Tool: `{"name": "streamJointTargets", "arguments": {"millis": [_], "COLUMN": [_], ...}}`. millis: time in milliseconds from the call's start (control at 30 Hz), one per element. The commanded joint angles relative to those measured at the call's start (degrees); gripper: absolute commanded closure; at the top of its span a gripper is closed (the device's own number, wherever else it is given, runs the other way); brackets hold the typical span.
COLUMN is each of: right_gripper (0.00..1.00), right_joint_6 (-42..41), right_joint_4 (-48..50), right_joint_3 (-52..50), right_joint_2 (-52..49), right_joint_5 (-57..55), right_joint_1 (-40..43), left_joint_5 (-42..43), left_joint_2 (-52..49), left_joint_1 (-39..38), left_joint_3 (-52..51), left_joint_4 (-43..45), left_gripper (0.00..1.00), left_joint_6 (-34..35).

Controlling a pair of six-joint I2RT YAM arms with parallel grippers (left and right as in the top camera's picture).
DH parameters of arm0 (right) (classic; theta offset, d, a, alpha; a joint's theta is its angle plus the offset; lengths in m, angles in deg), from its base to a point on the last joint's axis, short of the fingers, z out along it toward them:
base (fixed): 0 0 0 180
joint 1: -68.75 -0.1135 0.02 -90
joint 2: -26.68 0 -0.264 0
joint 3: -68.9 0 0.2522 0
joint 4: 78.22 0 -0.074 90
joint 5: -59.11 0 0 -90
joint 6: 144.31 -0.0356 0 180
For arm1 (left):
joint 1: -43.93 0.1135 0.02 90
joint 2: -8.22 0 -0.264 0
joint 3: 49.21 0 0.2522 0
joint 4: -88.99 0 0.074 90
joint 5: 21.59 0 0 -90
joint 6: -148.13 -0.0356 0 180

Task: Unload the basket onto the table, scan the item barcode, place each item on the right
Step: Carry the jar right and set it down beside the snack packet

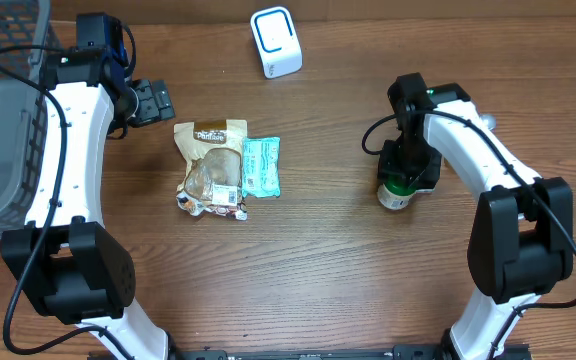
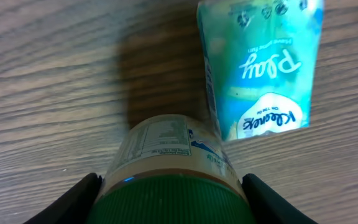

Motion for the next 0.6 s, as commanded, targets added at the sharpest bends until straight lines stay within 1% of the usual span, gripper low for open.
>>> {"name": "streamJointTargets", "arguments": {"millis": [0,33,67,133,200,233,367,567], "right_gripper": [0.21,0.06,0.00,0.00,0.00,0.00,0.00,0.00], "right_joint_6": [0.22,0.22,0.22,1.09,1.60,3.13,4.48,4.50], "right_joint_4": [1.46,1.64,1.77,0.61,-2.45,-3.85,-3.02,-0.17], "right_joint_3": [-2.05,-2.12,-2.03,-0.22,5.31,9.57,19.04,19.50], "right_joint_2": [0.68,0.68,0.70,0.72,0.81,0.81,0.81,0.76], "right_joint_5": [-0.68,-0.68,-0.96,-1.95,-5.05,-5.79,-5.57,-5.57], "right_joint_1": [-0.15,-0.13,-0.15,-0.15,-0.15,-0.15,-0.20,-0.20], "left_joint_5": [0.22,0.22,0.22,0.22,0.22,0.24,0.22,0.22], "left_joint_2": [0.26,0.24,0.26,0.26,0.24,0.24,0.24,0.26], "left_joint_1": [-0.11,-0.11,-0.11,-0.11,-0.11,-0.11,-0.11,-0.11], "left_joint_3": [0.90,0.90,0.90,0.90,0.90,0.90,0.90,0.90], "left_joint_4": [0.00,0.02,0.00,0.02,0.02,0.02,0.02,0.00], "left_gripper": [0.00,0.01,0.01,0.01,0.00,0.00,0.01,0.00], "left_joint_6": [-1.11,-1.11,-1.11,-1.11,-1.11,-1.11,-1.11,-1.11]}}
